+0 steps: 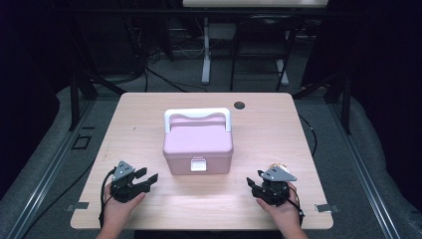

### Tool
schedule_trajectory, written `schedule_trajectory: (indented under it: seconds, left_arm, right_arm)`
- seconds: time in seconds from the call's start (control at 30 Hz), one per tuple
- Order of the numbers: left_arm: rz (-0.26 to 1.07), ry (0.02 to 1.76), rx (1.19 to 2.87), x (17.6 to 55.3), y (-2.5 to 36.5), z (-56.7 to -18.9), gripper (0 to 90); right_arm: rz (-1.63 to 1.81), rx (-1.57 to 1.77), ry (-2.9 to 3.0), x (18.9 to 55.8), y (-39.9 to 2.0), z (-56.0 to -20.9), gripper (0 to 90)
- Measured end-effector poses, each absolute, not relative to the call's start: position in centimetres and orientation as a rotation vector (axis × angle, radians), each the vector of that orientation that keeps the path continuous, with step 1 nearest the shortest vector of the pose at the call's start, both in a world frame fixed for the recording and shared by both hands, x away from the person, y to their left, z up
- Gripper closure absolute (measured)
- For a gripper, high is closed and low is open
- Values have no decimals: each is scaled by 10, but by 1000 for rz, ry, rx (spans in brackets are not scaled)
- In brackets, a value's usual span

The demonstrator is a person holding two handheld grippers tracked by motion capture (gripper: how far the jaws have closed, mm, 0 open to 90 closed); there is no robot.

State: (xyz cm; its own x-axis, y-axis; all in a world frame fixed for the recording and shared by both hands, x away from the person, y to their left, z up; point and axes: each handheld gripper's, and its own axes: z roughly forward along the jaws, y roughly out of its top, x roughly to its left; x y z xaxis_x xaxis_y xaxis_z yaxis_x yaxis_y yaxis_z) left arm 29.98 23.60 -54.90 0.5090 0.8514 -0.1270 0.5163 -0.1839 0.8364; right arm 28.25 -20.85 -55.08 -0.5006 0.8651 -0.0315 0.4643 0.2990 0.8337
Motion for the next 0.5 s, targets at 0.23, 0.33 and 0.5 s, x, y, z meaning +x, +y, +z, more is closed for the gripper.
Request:
schedule_trajectory:
  seconds: [0.23, 0.33, 0.5]
  left_arm:
    - [474, 1126, 1849, 301, 234, -548, 478]
    - [452, 1133, 1837, 302, 234, -548, 492]
    - [451, 1137, 1833, 302, 234, -548, 510]
  right_arm:
    - [1101, 1186, 2085, 281, -211, -551, 489]
    - [1110, 1210, 2071, 281, -214, -550, 496]
    - [1106, 1212, 2075, 280, -216, -550, 509]
